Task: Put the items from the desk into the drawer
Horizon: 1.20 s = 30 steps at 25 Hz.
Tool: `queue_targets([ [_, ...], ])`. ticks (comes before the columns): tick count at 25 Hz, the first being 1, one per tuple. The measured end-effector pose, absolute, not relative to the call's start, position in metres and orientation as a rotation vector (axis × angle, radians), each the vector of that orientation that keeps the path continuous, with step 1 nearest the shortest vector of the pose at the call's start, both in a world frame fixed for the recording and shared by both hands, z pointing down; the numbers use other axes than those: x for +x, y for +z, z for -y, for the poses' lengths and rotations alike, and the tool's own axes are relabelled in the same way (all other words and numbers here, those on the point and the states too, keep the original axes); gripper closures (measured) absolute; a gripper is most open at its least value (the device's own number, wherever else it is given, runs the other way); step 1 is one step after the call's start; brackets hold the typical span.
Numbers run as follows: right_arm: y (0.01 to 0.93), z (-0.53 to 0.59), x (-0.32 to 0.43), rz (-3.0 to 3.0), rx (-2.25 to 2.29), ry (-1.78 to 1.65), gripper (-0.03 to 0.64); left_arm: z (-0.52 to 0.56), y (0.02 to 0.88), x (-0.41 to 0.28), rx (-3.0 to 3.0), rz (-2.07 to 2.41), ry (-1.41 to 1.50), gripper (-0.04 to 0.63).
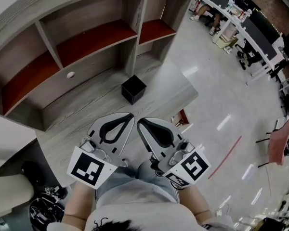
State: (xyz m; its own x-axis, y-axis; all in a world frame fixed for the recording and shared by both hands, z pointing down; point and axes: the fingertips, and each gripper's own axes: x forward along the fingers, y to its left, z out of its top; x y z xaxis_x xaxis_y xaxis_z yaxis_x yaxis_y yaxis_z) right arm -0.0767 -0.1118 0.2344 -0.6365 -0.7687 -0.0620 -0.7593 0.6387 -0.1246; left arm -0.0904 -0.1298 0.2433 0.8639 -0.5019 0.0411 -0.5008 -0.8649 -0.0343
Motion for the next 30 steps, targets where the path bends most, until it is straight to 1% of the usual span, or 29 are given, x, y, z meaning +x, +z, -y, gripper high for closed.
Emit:
queue_targets([
  [10,0.260,0.159,-0.073,-2.808,-1.337,-0.203,0.603,0.161,0.257,-0.096,-3.041,-0.830,-0.073,0.584],
  [14,0.278,0.192,-0.074,-2.872,-1.327,-0.250,0.592,0.182,0.258,-0.102,-3.030,-0.887,-0.070,0.584],
  [23,0.354,0.279,-0.060,-3.065,-1.373,-0.449,0.560,0.237,0.265,-0.108,-3.007,-1.043,-0.080,0.584],
  [30,0.423,0.316,-0.068,-3.178,-1.434,-0.629,0.545,0.256,0.287,-0.135,-2.986,-1.169,-0.114,0.584],
])
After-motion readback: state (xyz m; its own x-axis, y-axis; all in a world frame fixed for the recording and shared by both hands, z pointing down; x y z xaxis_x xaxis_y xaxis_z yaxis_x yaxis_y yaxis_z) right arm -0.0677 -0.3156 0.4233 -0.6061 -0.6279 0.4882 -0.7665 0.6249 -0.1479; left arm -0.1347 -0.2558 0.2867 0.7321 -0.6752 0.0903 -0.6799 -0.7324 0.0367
